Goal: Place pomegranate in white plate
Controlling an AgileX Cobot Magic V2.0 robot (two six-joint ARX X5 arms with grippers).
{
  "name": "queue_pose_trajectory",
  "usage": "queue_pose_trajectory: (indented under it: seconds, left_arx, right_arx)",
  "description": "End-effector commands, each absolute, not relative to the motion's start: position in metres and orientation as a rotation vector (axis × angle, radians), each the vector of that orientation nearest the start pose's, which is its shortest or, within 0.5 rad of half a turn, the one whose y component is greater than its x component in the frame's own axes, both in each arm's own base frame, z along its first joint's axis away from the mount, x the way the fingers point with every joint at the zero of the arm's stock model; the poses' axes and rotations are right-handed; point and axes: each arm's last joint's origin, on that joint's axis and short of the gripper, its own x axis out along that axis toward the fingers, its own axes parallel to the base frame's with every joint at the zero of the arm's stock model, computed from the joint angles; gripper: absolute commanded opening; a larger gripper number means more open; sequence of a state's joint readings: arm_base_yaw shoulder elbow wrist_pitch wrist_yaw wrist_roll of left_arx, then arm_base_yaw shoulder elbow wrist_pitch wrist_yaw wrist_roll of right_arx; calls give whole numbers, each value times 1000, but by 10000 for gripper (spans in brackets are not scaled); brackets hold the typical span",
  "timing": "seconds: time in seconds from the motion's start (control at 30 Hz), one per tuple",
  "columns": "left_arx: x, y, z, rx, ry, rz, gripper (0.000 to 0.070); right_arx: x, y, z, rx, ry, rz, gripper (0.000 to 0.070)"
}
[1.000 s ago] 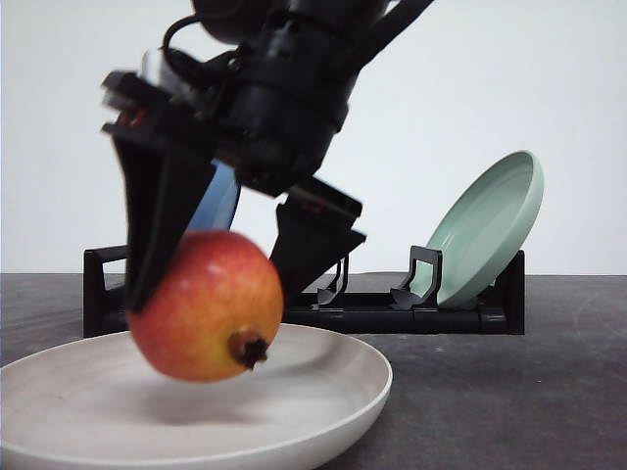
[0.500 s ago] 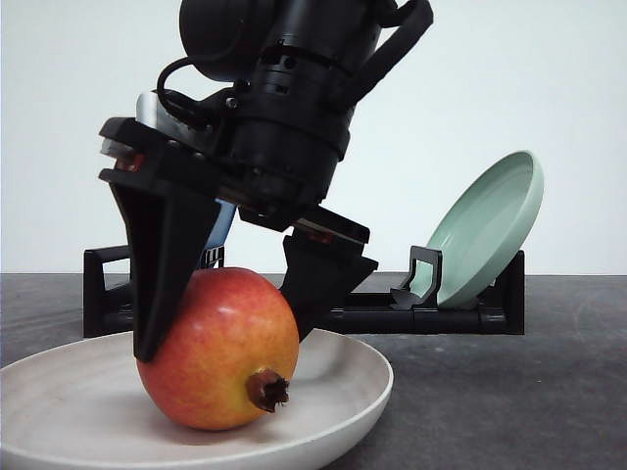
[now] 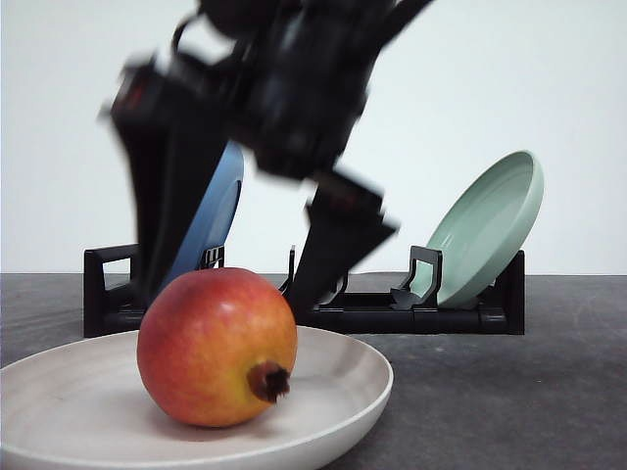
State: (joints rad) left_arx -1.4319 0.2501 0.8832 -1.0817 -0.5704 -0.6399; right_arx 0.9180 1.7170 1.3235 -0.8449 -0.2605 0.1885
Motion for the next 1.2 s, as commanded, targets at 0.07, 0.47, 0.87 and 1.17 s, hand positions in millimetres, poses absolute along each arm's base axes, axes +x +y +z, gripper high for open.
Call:
queue_pose_trajectory:
  seconds: [0.07,0.47,0.87,1.17]
  left_arx:
    - [17,-7,324,-228,505,-730,555]
    - [17,-7,324,-231,504,-725,556]
    - [18,-6,325,-55,401,-707,555]
    - [20,-9,334,-45,292,-698,556]
  right_arx:
    - [187,251,276,-284,1265,922,700]
    - [102,131,371,-237,918,856,700]
    - [40,49,347,48,431,819,700]
    - [37,42,334,80,329,776,700]
